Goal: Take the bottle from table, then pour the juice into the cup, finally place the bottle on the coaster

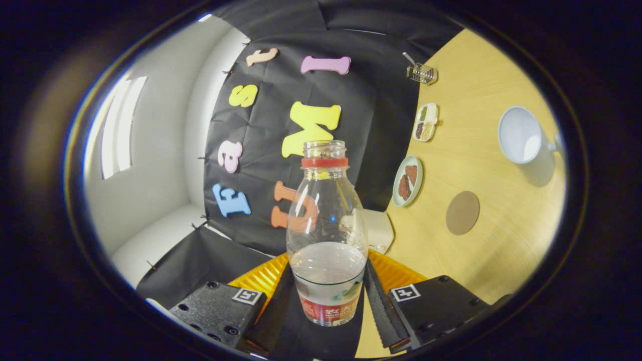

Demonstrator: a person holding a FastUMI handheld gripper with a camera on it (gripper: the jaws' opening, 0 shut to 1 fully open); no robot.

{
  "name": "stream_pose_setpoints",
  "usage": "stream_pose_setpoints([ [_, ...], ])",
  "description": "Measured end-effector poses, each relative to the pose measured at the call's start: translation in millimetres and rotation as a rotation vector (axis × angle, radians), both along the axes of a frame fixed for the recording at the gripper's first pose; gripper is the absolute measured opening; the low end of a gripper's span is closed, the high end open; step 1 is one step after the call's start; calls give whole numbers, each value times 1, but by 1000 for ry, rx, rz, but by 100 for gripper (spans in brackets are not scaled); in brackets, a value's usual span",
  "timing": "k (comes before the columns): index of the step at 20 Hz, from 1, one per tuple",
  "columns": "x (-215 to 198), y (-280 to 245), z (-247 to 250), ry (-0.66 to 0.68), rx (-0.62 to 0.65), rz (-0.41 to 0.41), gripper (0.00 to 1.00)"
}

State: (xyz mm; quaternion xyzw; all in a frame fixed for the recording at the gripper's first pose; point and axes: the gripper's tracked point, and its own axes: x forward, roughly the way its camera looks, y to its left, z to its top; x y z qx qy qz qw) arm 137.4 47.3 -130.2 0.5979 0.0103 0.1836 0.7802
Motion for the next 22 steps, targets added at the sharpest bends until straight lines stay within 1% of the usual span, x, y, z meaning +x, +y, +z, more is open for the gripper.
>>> stream_pose_setpoints([
  [3,0,-8,6,-3,109,12,78],
  [6,2,-17,6,8,192,12,78],
  [9,-1,-24,9,14,243,11,78],
  [20,5,-47,11,28,450,13,78],
  [22,8,-50,7,34,468,14,78],
])
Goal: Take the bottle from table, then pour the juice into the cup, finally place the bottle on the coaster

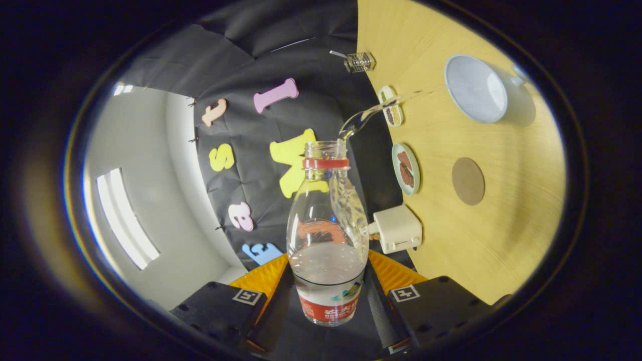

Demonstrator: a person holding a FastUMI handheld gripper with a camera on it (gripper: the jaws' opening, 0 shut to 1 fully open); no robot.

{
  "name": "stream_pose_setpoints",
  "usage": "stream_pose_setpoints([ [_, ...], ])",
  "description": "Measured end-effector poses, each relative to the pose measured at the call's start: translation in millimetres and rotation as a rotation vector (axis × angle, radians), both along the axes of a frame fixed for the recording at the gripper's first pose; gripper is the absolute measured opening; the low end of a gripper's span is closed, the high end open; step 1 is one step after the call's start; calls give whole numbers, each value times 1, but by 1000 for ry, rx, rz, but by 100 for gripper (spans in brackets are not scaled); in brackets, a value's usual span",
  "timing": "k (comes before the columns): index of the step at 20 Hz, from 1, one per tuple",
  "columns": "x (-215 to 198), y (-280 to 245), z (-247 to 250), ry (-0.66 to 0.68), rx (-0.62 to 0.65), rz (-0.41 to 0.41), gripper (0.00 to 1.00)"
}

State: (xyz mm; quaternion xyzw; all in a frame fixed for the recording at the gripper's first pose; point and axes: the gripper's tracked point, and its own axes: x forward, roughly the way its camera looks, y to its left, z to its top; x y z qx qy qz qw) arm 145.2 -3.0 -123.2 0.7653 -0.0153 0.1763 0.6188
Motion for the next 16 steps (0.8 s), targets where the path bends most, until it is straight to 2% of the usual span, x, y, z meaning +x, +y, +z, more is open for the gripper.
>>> stream_pose_setpoints([
  [7,-1,-3,3,-3,0,2,78],
  [16,-3,-9,2,-17,73,-3,78],
])
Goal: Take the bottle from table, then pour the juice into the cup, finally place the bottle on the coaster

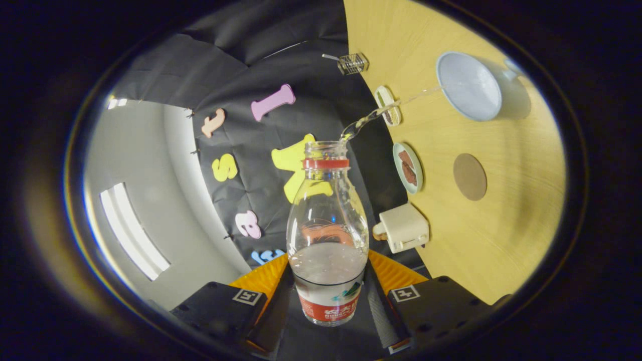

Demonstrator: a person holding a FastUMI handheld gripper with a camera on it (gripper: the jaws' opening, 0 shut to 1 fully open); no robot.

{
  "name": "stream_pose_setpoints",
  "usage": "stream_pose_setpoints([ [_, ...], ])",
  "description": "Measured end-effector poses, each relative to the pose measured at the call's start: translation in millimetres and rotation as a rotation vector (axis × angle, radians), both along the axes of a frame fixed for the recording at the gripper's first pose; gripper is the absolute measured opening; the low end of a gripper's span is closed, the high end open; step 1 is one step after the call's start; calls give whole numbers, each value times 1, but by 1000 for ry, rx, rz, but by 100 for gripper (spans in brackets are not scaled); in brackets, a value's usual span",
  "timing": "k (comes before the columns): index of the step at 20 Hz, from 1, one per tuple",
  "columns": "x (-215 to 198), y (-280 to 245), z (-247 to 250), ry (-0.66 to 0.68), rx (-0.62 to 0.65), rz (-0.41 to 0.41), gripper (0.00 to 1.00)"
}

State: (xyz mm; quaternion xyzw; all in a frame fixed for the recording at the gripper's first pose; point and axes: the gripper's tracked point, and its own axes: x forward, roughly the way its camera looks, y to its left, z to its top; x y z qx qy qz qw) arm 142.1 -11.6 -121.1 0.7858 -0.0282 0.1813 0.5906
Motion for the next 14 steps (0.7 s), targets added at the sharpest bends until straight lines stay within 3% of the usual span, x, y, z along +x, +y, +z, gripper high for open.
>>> stream_pose_setpoints([
  [14,-3,-4,-1,-12,115,16,78],
])
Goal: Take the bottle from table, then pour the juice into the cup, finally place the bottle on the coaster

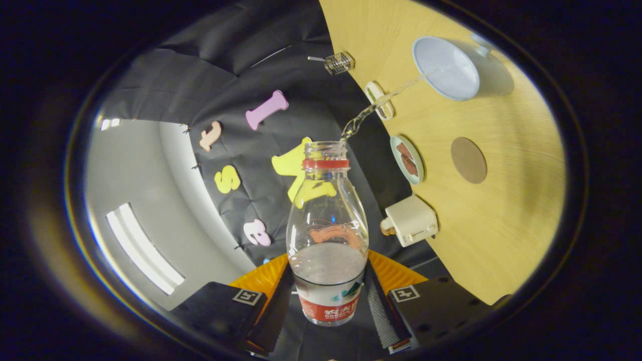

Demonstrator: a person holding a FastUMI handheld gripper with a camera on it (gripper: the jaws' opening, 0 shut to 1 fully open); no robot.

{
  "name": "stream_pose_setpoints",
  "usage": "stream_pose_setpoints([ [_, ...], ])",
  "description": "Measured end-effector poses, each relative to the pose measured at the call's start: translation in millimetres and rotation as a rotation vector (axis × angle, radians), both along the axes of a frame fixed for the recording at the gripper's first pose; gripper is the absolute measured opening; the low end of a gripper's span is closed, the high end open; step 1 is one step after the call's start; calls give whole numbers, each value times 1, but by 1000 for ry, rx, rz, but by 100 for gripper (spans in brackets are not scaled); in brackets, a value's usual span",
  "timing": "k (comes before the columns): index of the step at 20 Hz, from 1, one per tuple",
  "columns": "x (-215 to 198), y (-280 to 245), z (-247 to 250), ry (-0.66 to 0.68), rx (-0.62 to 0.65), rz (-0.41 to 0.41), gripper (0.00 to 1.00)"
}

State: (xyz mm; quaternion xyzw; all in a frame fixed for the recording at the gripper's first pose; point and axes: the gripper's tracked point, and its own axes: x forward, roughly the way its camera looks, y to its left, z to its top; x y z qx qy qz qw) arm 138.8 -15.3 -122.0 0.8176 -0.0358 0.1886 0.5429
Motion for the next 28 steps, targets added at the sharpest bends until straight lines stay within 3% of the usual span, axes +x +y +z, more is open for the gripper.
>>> stream_pose_setpoints([
  [5,-1,-5,1,-27,35,-6,78],
  [23,-9,-41,13,-88,394,-22,78],
  [28,-7,-49,11,-84,414,-45,78],
])
